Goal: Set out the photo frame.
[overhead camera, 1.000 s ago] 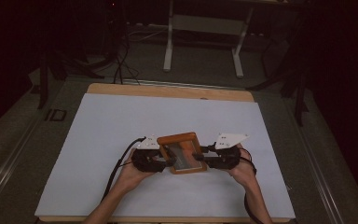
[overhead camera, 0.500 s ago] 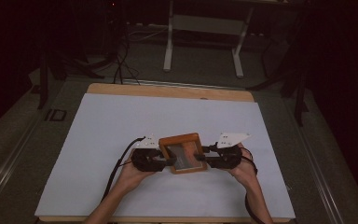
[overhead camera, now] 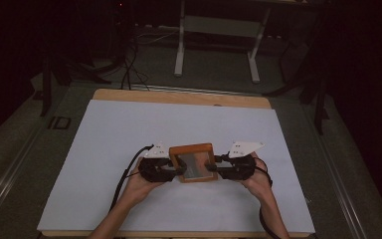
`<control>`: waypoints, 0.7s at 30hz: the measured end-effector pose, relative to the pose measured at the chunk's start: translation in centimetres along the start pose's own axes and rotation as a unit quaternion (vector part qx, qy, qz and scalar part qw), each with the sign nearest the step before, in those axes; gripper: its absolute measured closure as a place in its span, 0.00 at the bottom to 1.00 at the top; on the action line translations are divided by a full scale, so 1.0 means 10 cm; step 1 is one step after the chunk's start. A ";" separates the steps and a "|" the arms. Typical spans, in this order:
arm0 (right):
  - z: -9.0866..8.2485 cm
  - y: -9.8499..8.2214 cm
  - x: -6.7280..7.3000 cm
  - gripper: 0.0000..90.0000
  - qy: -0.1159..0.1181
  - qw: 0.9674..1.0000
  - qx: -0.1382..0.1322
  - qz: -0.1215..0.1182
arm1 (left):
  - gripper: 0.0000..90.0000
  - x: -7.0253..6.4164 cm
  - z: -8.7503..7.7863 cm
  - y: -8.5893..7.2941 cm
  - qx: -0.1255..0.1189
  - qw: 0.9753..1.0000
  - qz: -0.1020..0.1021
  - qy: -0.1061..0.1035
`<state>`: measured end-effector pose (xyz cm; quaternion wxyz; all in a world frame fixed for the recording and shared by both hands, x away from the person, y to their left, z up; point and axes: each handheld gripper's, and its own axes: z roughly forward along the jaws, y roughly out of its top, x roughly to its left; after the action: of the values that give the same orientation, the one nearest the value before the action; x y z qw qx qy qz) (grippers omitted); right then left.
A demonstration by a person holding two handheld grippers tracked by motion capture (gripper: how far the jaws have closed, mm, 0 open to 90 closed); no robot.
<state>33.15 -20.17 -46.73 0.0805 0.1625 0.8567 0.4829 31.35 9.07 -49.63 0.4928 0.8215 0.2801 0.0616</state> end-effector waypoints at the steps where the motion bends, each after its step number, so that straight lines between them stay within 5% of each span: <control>1: 0.01 0.00 0.00 0.70 -0.001 1.000 -0.001 0.001 | 0.67 0.00 -0.01 0.00 -0.001 1.000 -0.001 0.001; 21: 0.06 0.02 0.01 0.69 0.000 0.999 -0.023 0.024 | 0.67 0.01 -0.14 0.06 -0.014 1.000 0.002 0.011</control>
<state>33.33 -19.52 -46.86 0.0722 0.1813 0.8413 0.5041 31.18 10.02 -48.45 0.5011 0.8145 0.2824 0.0754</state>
